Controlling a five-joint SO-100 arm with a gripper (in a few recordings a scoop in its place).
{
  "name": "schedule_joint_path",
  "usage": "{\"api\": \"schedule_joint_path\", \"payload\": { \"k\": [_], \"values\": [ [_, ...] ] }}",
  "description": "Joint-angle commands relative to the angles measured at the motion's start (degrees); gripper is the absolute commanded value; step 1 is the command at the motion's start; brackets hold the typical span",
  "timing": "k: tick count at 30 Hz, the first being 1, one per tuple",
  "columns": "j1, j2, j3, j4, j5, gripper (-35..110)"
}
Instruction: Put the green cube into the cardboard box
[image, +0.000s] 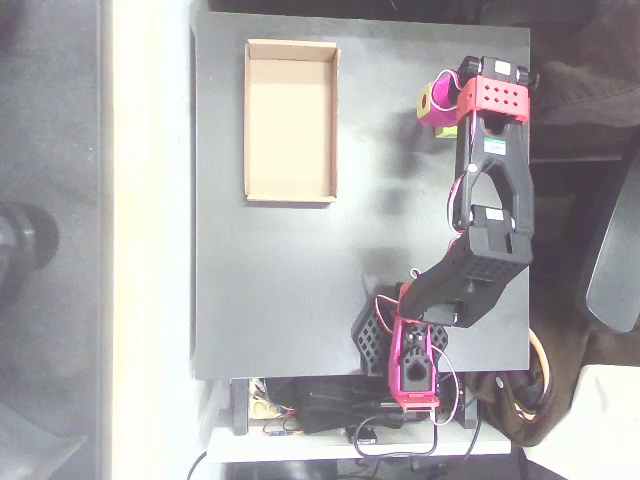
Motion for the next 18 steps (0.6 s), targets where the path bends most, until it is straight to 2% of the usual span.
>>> {"api": "schedule_joint_path", "payload": {
  "k": [1,12,18],
  "values": [
    [0.26,0.26,0.26,0.79,0.53,43],
    [0.26,0.18,0.53,0.79,0.79,41],
    [0.26,0.79,0.53,0.88,0.62,26]
  ]
}}
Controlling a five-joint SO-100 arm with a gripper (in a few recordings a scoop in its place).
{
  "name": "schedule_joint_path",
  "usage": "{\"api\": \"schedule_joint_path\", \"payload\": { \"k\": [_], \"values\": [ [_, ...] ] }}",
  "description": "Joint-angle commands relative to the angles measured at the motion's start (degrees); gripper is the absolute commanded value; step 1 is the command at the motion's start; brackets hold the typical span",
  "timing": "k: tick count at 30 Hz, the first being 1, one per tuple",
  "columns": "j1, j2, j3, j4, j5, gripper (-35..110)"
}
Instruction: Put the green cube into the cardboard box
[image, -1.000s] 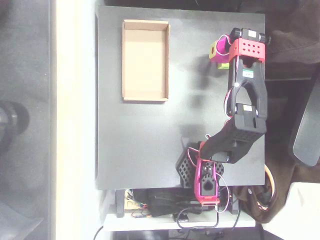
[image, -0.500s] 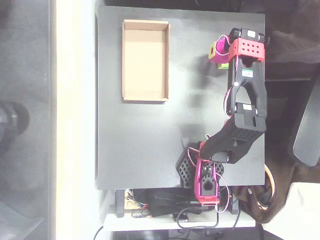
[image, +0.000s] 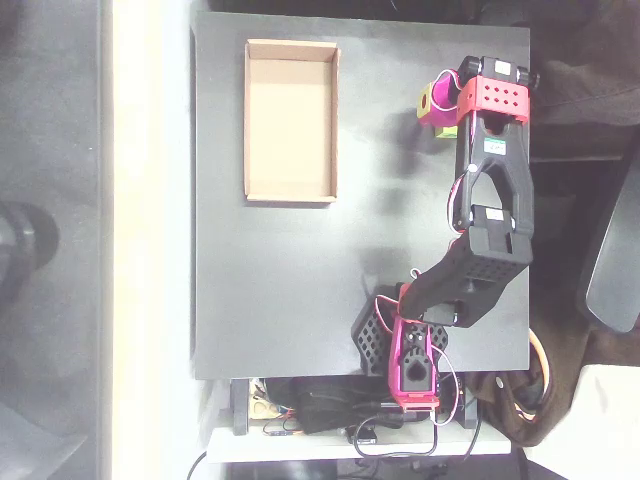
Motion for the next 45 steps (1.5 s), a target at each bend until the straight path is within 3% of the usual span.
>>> {"api": "schedule_joint_path", "payload": {
  "k": [1,8,20,37,45],
  "values": [
    [0.26,0.88,0.53,1.05,0.70,23],
    [0.26,1.05,-0.35,1.41,0.70,10],
    [0.26,8.44,-0.26,1.49,0.70,10],
    [-0.88,41.31,-0.35,1.05,0.62,10],
    [-7.47,51.77,-0.35,0.79,0.62,10]
  ]
}}
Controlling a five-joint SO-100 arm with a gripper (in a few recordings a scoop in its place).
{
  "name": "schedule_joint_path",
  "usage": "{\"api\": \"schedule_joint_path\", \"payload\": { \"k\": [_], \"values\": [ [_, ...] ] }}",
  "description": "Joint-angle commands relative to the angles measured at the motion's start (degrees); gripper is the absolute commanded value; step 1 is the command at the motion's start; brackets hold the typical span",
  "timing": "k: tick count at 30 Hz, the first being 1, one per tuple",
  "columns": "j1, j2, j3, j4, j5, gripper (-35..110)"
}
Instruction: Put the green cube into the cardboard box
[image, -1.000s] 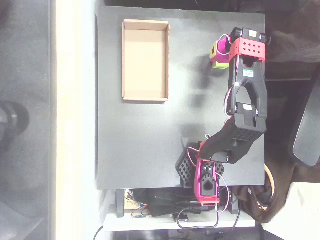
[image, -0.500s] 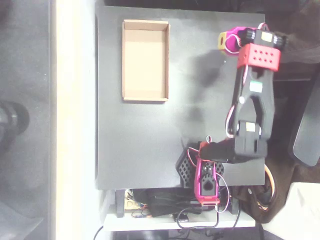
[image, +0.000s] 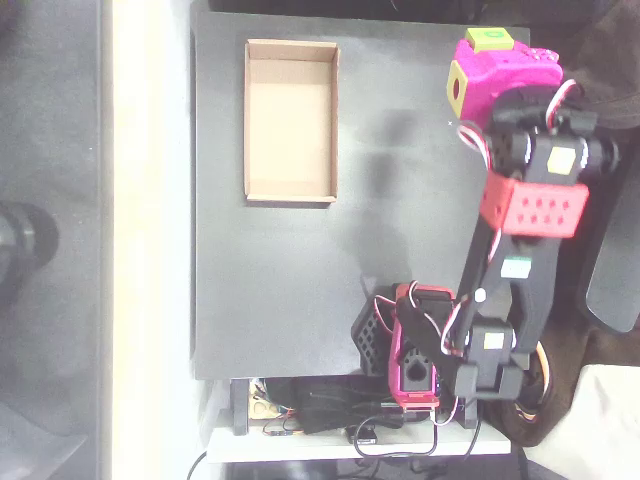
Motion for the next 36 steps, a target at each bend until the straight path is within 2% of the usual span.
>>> {"api": "schedule_joint_path", "payload": {
  "k": [1,19,36],
  "values": [
    [-3.08,6.59,-0.44,0.18,0.53,10],
    [-28.56,4.48,0.26,0.09,0.53,10],
    [-30.23,-19.34,-0.44,0.09,0.53,10]
  ]
}}
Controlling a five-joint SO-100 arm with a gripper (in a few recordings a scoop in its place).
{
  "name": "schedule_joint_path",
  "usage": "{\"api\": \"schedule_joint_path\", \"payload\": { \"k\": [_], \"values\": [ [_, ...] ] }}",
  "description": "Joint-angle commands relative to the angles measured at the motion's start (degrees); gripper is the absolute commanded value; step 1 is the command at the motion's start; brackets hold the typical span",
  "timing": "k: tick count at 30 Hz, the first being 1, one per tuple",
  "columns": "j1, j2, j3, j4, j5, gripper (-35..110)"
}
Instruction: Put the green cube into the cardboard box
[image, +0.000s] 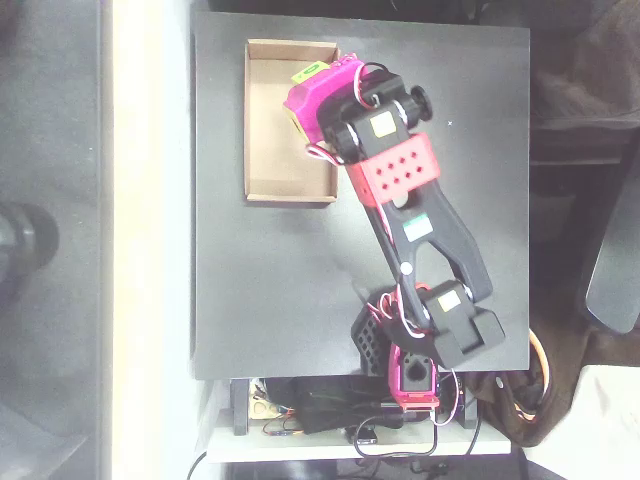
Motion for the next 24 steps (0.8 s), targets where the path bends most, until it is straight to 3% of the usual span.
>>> {"api": "schedule_joint_path", "payload": {
  "k": [1,17,24],
  "values": [
    [-0.44,-3.08,-0.70,0.09,0.35,10],
    [-5.62,-18.63,-0.79,-0.18,0.35,10],
    [-5.45,-20.21,-0.79,-5.71,0.88,10]
  ]
}}
